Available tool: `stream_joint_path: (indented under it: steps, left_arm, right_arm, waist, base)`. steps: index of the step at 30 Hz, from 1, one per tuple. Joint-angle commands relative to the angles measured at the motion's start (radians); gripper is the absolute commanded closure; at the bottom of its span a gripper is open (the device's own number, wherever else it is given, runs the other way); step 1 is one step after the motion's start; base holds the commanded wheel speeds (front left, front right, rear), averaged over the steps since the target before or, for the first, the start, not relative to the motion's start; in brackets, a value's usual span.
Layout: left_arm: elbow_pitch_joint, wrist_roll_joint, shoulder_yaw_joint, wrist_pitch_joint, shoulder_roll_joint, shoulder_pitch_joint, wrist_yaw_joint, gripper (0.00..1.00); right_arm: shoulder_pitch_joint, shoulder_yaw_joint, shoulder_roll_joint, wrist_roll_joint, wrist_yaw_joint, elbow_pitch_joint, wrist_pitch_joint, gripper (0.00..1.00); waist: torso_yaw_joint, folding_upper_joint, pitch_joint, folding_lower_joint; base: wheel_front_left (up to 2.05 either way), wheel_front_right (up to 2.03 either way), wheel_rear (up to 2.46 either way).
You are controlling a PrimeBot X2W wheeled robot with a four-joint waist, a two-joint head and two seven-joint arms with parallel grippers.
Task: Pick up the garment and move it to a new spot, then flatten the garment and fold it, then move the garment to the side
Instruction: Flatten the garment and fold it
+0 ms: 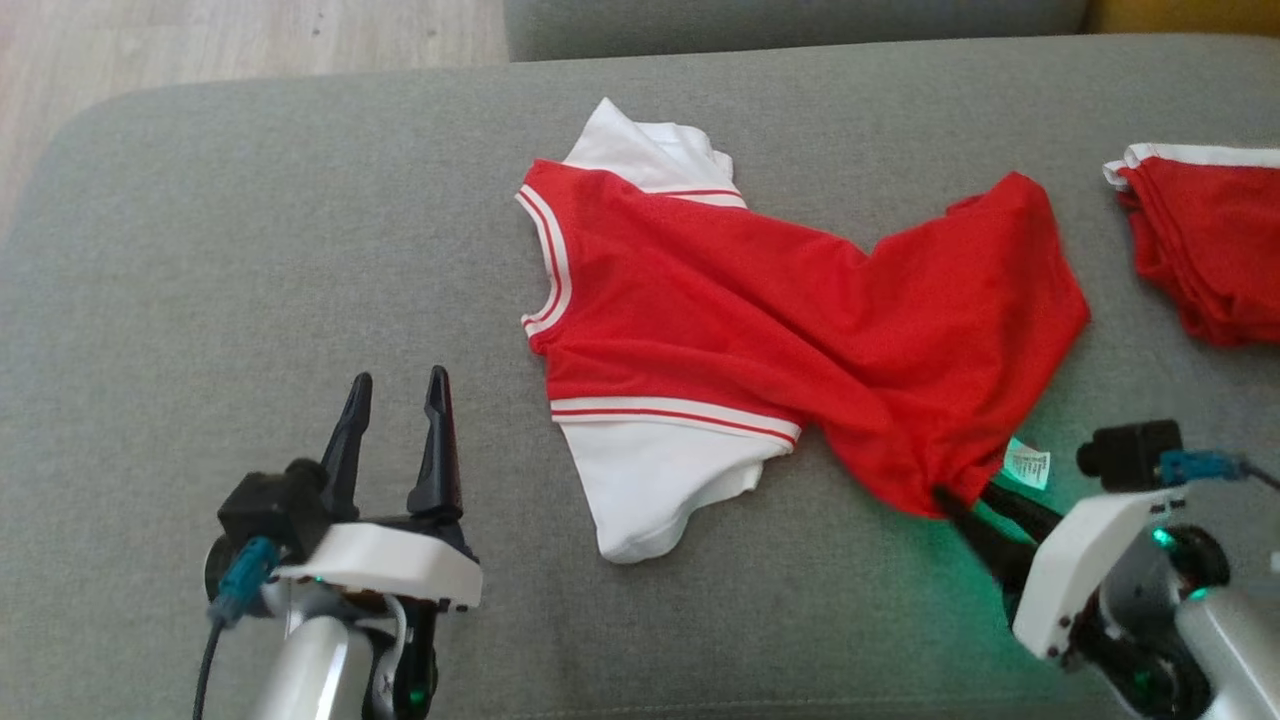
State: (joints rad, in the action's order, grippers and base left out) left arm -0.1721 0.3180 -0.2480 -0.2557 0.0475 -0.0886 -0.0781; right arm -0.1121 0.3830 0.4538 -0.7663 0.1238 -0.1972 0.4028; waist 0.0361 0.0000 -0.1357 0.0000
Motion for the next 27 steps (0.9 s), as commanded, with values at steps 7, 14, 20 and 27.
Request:
stream_joint_path:
  steps: [7, 14, 20, 27]
  left_arm:
    - [0.015, -0.015, 0.041, -0.006, 0.003, -0.048, 0.009, 0.0]
    - [0.011, -0.013, 0.035, -0.006, 0.003, -0.06, 0.013, 0.0]
    - [0.015, -0.01, 0.029, -0.006, 0.003, -0.068, 0.012, 0.0]
    - [0.013, -0.007, 0.023, -0.006, 0.003, -0.078, 0.011, 0.0]
  right_arm:
    - [0.1, -0.307, -0.08, 0.057, 0.007, 0.288, 0.029, 0.0]
    - [0.102, -0.495, -0.189, 0.153, 0.007, 0.294, 0.003, 0.0]
    - [0.071, -0.517, -0.214, 0.246, 0.007, 0.17, -0.002, 0.0]
    - [-0.03, -0.425, -0.204, 0.297, 0.007, -0.008, 0.02, 0.0]
  waist:
    - [-0.017, 0.0, 0.001, 0.0]
    - [-0.01, 0.0, -0.002, 0.0]
    - [-0.002, 0.0, -0.014, 0.0]
    - [-0.004, 0.0, -0.025, 0.0]
  base:
    - [0.0, 0.0, 0.0]
    - [0.0, 0.0, 0.0]
    - [0.0, 0.0, 0.0]
    - [0.0, 0.0, 0.0]
